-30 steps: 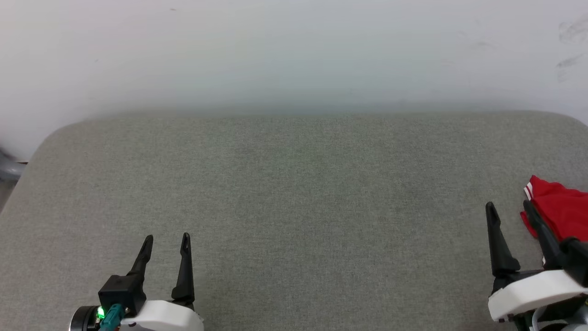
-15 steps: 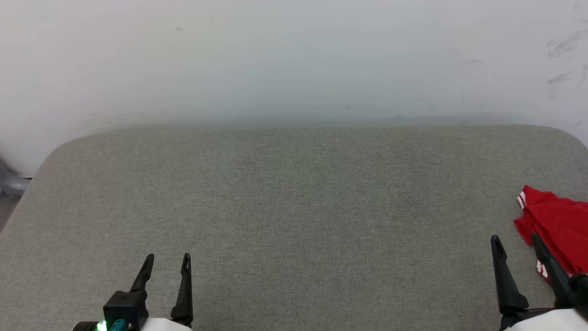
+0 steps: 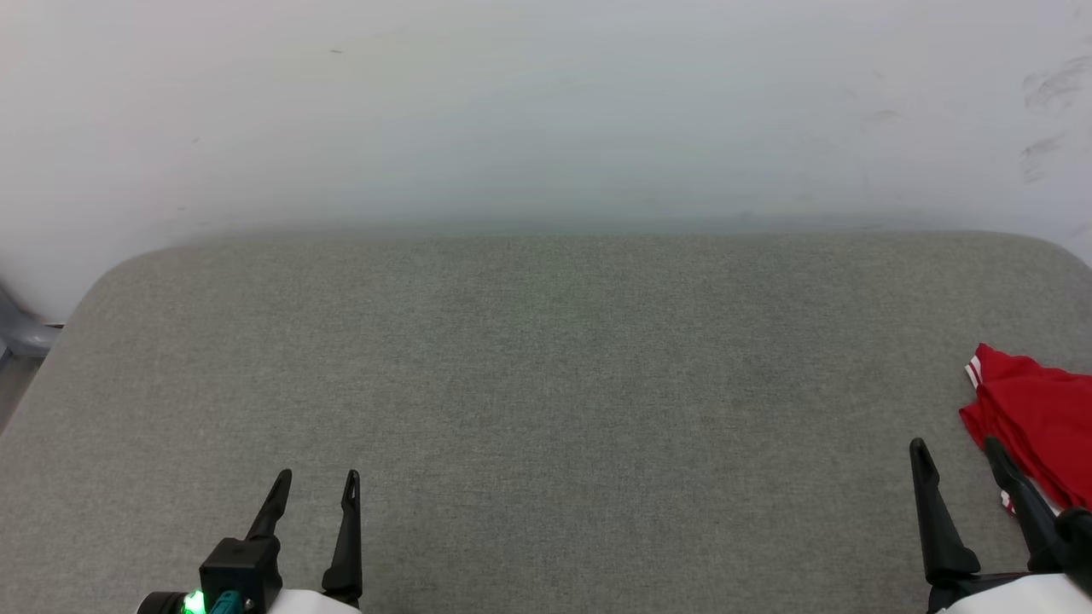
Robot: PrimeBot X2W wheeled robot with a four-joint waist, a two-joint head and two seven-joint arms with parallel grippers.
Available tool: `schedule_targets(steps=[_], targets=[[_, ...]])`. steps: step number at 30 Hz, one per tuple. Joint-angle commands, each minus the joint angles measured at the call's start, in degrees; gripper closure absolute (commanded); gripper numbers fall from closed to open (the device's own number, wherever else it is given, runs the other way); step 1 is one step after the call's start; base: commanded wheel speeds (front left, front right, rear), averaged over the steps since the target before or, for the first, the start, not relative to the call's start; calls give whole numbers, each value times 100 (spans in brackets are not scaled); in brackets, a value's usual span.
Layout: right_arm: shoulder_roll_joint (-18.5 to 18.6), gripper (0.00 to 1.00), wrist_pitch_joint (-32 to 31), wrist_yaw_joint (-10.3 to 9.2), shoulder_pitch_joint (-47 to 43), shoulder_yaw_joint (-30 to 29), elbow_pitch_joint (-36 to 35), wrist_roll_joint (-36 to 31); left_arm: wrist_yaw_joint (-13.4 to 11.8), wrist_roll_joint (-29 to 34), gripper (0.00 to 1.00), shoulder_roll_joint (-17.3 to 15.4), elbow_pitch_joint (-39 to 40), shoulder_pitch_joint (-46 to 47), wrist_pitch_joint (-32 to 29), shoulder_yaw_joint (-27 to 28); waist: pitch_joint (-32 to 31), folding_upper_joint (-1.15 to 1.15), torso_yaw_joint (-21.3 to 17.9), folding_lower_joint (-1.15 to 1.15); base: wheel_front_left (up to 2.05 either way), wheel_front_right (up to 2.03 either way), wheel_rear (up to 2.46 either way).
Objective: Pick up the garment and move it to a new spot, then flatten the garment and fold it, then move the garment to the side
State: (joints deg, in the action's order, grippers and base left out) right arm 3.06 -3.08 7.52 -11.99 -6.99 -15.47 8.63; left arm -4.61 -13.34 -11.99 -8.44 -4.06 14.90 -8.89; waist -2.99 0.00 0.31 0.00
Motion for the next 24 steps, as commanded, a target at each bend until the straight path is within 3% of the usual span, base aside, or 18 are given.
schedule_targets(steps=[1,11,12,15,24], targets=[[-29,0,-1,-7,-34,2,14,36,-16,18,0,-10,10,85,40,-11,6,0,2,0,0,0,0],[-29,0,27,-7,-19,-3,-5,-3,-6,59,0,16,44,95,41,-48,27,0,27,0,0,0,0],[-2,100,3,0,3,1,10,-4,6,48,100,8,39,58,0,-38,28,0,28,0,0,0,0],[-6,100,7,0,-9,23,154,26,12,15,100,45,-69,13,-25,-38,30,0,28,1,0,0,0],[33,100,4,0,215,76,484,1116,161,-967,100,151,-137,154,-297,169,50,0,24,1,0,0,0]])
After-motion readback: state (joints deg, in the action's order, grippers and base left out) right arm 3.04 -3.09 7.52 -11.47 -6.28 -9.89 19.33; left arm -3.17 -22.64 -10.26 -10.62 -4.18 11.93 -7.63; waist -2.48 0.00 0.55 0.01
